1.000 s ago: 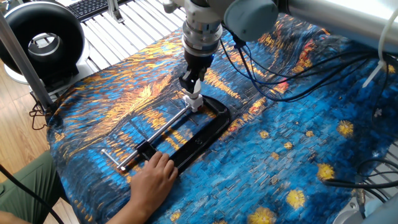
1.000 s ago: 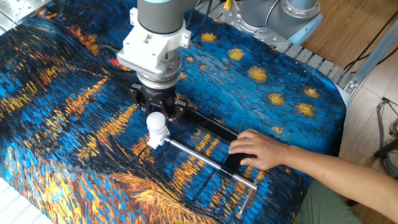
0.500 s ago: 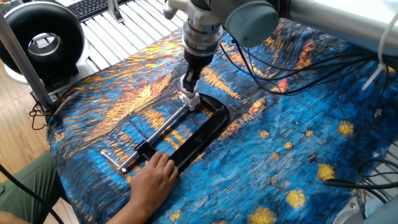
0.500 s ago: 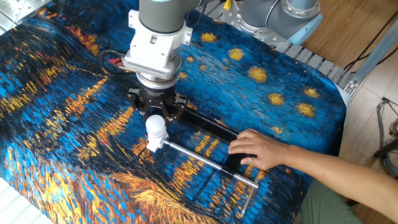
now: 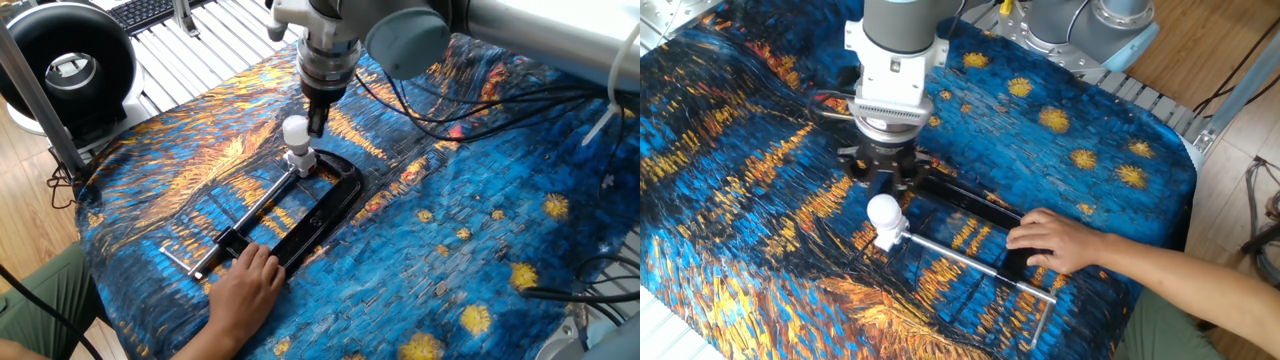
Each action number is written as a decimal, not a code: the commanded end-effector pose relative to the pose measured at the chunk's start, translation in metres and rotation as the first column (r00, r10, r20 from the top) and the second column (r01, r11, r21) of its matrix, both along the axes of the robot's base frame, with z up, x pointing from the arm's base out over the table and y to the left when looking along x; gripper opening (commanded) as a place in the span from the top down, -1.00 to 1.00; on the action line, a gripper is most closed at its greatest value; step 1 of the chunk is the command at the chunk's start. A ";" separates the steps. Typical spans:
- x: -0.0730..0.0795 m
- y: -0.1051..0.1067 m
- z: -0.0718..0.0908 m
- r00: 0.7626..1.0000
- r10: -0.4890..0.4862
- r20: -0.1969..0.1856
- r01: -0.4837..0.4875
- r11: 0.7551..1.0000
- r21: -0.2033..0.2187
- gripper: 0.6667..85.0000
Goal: Take out the light bulb by rotating it
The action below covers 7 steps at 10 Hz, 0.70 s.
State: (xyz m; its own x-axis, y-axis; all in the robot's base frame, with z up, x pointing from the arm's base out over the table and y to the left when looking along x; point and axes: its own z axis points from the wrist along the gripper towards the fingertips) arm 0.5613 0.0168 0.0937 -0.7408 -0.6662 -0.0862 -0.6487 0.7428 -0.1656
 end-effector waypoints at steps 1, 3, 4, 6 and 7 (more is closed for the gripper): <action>-0.020 -0.007 0.005 0.995 -0.042 -0.091 0.044 0.999 0.020 -0.40; -0.029 0.005 0.015 0.979 -0.144 -0.147 0.155 0.986 0.067 -0.40; -0.029 0.012 0.018 0.970 -0.183 -0.162 0.198 0.977 0.081 -0.38; -0.023 0.024 0.020 0.955 -0.245 -0.167 0.264 0.959 0.100 -0.30; -0.019 0.028 0.020 0.949 -0.270 -0.160 0.288 0.952 0.103 -0.28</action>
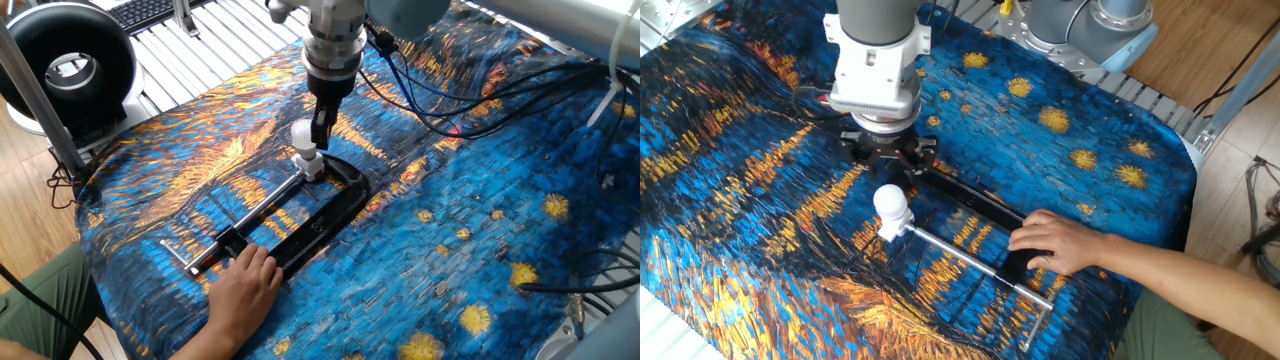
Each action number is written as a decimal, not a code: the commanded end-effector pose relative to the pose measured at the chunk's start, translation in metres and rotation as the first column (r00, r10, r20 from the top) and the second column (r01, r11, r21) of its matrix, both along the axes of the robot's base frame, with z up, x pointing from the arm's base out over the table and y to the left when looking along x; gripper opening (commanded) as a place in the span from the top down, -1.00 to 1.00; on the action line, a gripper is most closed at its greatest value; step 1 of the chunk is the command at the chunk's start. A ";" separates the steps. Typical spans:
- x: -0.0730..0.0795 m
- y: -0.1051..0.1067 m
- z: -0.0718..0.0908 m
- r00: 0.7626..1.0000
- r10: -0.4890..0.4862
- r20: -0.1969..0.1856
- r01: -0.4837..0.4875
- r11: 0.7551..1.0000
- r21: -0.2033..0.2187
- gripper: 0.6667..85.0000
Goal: Take out the light bulb by rotating it
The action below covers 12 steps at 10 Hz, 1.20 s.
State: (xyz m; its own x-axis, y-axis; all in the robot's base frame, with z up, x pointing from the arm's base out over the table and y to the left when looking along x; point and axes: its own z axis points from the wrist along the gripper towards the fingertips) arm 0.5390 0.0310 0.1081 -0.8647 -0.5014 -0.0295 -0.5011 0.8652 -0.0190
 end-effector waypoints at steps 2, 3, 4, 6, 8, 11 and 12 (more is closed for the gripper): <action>0.003 0.014 0.004 0.992 -0.123 -0.019 0.124 0.992 0.032 -0.25; 0.004 0.014 0.003 0.990 -0.138 -0.020 0.139 0.990 0.033 -0.23; 0.006 0.013 -0.001 0.986 -0.164 -0.020 0.165 0.986 0.032 -0.23; 0.006 0.009 -0.005 0.978 -0.209 -0.021 0.210 0.977 0.025 -0.19; 0.005 0.011 -0.008 0.968 -0.248 -0.032 0.249 0.968 0.033 -0.18; 0.005 0.012 -0.012 0.957 -0.286 -0.042 0.287 0.957 0.034 -0.18; 0.005 0.013 -0.013 0.956 -0.292 -0.044 0.293 0.956 0.033 -0.18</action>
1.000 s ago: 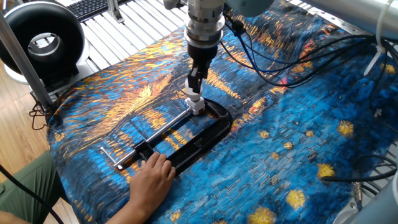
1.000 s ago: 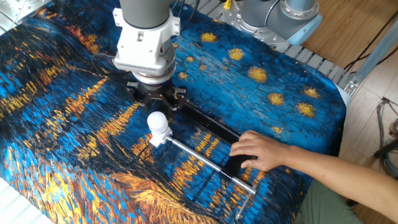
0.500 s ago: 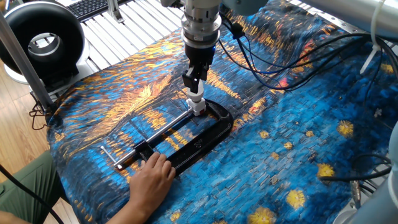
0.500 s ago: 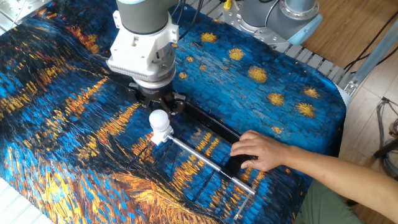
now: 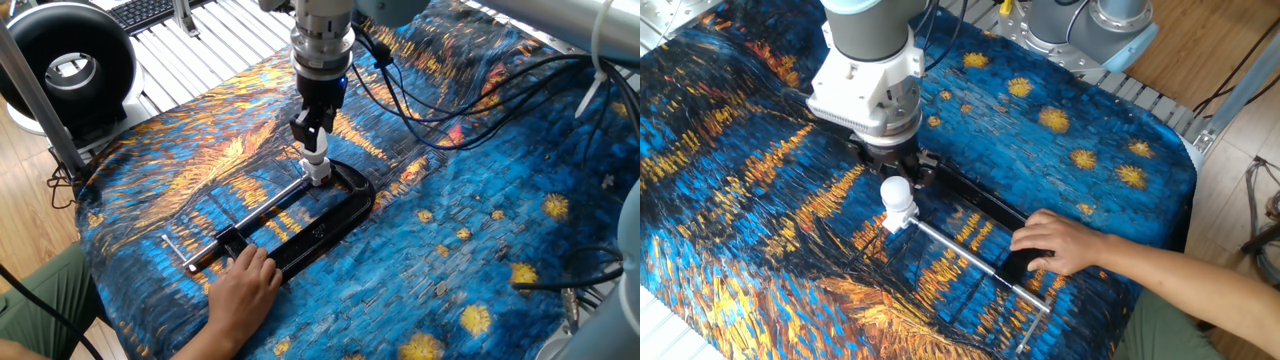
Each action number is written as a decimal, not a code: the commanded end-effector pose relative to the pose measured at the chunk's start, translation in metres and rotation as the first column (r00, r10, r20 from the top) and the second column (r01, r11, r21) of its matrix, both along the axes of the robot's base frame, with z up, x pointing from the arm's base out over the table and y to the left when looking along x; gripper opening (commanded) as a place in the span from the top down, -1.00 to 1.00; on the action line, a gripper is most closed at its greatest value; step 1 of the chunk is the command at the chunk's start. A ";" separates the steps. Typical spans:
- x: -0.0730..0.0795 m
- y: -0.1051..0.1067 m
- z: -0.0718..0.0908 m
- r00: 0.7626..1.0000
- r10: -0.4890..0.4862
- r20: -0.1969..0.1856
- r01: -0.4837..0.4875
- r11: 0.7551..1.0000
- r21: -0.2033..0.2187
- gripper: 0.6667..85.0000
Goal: Take out the light bulb by rotating it
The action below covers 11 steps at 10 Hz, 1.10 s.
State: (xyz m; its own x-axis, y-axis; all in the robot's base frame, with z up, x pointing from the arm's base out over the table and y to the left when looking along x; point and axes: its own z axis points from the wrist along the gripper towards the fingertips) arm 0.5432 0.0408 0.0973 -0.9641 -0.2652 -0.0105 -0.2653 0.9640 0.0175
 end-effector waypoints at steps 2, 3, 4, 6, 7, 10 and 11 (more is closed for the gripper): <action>0.002 0.004 -0.001 0.999 -0.054 -0.006 0.054 0.998 0.009 -0.19; 0.003 0.004 -0.001 0.999 -0.050 -0.001 0.050 0.999 0.007 -0.21; 0.004 0.005 -0.001 0.999 -0.042 0.002 0.042 0.999 0.010 -0.24; 0.005 0.005 0.001 0.999 -0.036 0.006 0.036 0.999 0.012 -0.28; 0.006 0.004 0.000 0.999 -0.039 0.007 0.039 0.999 0.005 -0.28; 0.009 -0.002 -0.003 0.999 -0.048 0.011 0.048 0.999 -0.020 -0.27; 0.009 0.000 -0.002 0.998 -0.059 0.007 0.059 0.998 -0.012 -0.27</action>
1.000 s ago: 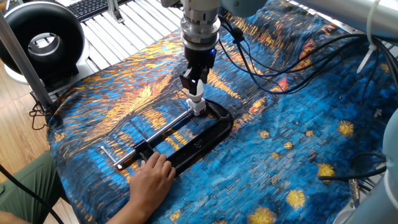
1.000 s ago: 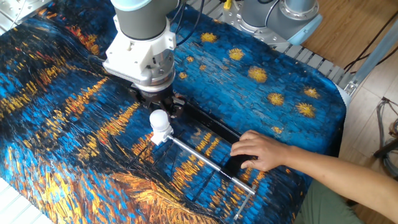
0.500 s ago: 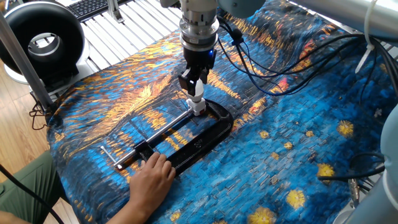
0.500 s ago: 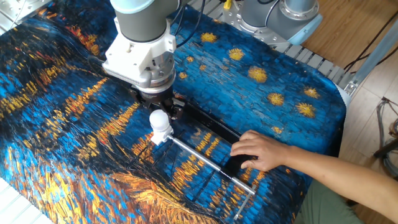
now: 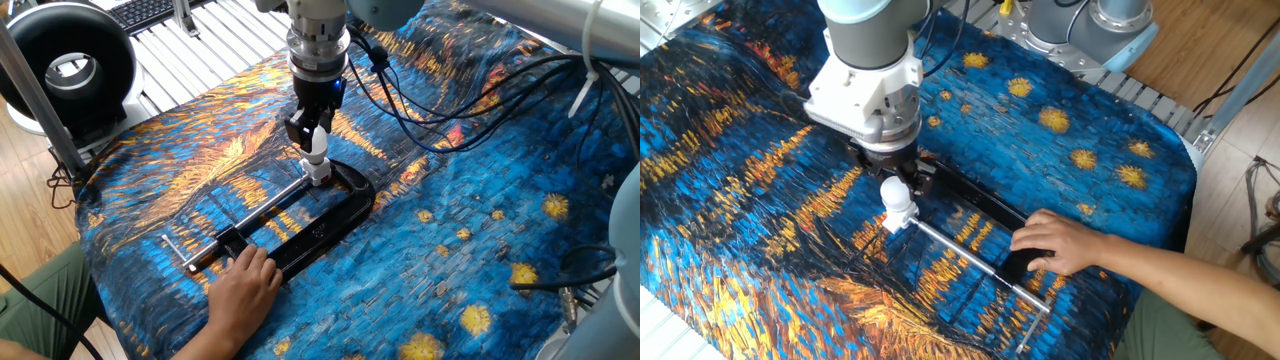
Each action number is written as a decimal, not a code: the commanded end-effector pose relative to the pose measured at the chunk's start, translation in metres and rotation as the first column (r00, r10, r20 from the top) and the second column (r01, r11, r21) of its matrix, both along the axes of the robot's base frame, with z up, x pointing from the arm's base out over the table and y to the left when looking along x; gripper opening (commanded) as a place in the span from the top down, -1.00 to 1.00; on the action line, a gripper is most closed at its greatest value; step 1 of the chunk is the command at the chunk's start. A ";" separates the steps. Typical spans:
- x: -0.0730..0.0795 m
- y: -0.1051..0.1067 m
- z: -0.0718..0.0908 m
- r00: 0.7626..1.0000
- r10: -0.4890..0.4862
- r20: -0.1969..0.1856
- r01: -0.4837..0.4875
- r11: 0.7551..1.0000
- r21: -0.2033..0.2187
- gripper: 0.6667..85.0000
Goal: Take out the light bulb by rotating it
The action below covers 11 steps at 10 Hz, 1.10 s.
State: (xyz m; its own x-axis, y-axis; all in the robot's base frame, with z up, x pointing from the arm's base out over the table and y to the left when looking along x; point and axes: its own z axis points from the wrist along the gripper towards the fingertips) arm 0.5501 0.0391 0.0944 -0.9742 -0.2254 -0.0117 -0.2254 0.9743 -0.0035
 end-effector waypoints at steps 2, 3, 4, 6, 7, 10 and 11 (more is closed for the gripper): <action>0.003 0.005 0.000 0.999 -0.038 -0.003 0.038 0.999 0.019 -0.25; 0.003 0.007 0.000 0.999 -0.048 -0.003 0.049 0.998 0.027 -0.25; 0.003 0.007 0.000 0.999 -0.048 -0.002 0.048 0.998 0.027 -0.25; 0.004 0.006 -0.001 0.999 -0.052 0.002 0.052 0.998 0.019 -0.23; 0.006 0.003 -0.001 0.999 -0.052 0.007 0.051 0.999 0.009 -0.15; 0.007 -0.002 -0.002 0.997 -0.080 0.014 0.081 0.997 -0.016 0.19; 0.007 -0.003 -0.002 0.996 -0.083 0.019 0.084 0.996 -0.023 0.30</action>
State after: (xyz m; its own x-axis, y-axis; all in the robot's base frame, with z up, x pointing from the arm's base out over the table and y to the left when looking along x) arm 0.5555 0.0375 0.0918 -0.9861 -0.1655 -0.0175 -0.1651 0.9860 -0.0220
